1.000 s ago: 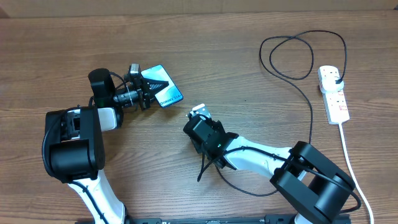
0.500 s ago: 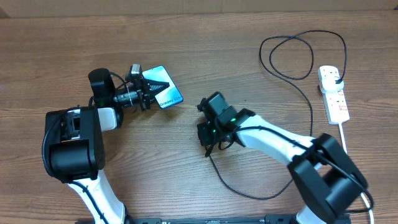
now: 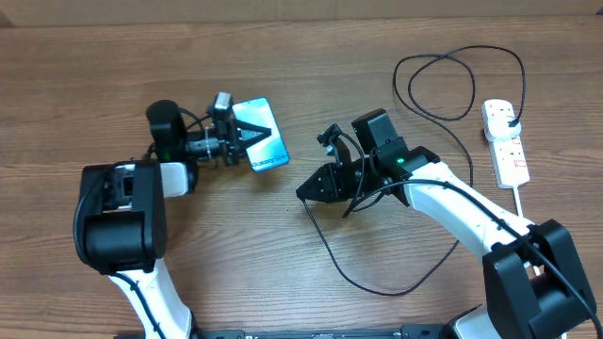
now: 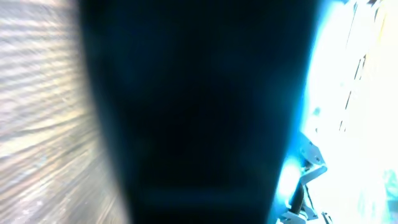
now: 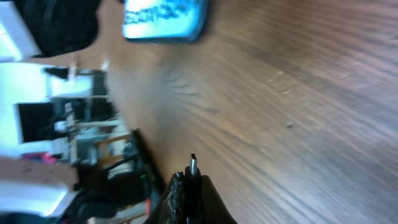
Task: Plug charger to phone and switch on socket
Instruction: 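Carry the plug with the right gripper toward the phone's bottom port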
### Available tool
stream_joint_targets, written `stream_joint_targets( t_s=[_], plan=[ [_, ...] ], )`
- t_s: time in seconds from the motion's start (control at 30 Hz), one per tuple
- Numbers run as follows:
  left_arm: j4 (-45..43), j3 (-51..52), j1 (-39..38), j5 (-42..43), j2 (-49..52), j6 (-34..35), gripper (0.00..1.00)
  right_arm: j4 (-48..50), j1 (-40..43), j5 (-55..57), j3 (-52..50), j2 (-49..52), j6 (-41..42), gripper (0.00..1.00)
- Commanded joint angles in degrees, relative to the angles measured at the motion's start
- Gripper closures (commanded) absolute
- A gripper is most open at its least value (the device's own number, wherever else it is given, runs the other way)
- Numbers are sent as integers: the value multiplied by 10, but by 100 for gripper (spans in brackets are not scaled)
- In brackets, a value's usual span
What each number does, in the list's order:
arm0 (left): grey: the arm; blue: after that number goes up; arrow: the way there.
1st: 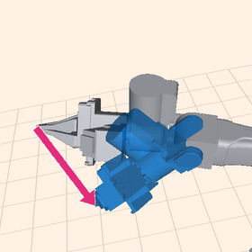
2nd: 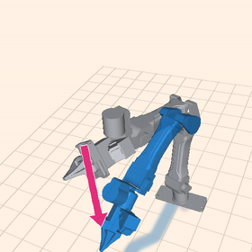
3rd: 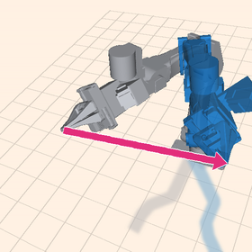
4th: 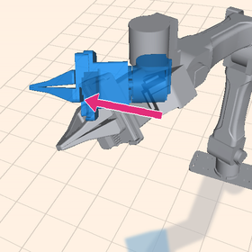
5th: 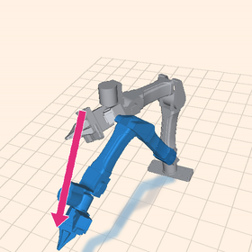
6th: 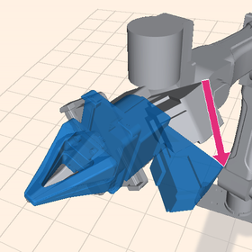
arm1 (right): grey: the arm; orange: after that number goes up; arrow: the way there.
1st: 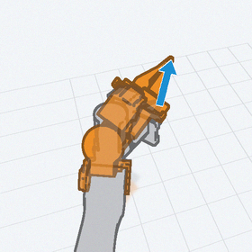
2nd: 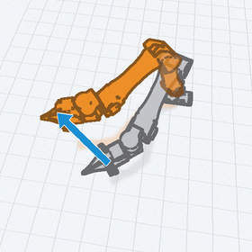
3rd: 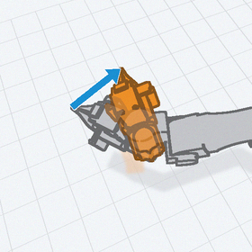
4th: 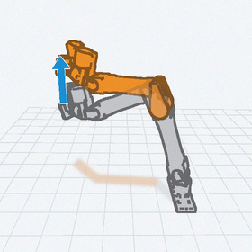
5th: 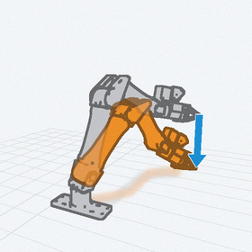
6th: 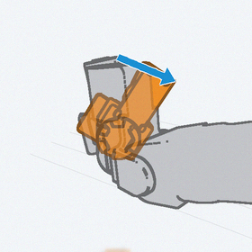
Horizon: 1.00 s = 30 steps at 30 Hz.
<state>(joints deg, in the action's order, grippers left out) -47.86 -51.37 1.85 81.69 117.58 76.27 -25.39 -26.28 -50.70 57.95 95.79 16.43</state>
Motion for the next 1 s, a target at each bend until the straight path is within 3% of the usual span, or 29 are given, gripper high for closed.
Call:
stream_joint_targets(
  t_s=[0.0,0.13,0.37,0.67,0.87,0.97],
  plan=[
    [-14,-10,-30,-7,-2,15,95,2,25,-80,-22,-15,-17,96],
    [-26,-10,-61,-39,-2,94,96,-19,62,-142,-26,-16,-61,96],
    [-47,-13,-118,-83,-2,164,96,-136,127,-194,-26,-16,-179,96],
    [-49,-13,-155,-122,-2,159,96,-170,163,-253,-27,-16,-215,96],
    [-177,-13,-153,-118,-2,164,95,-172,163,-253,-36,-16,-214,96],
    [-178,-13,-151,-122,-2,165,96,-169,163,-254,-36,-16,-214,96]
  ],
)
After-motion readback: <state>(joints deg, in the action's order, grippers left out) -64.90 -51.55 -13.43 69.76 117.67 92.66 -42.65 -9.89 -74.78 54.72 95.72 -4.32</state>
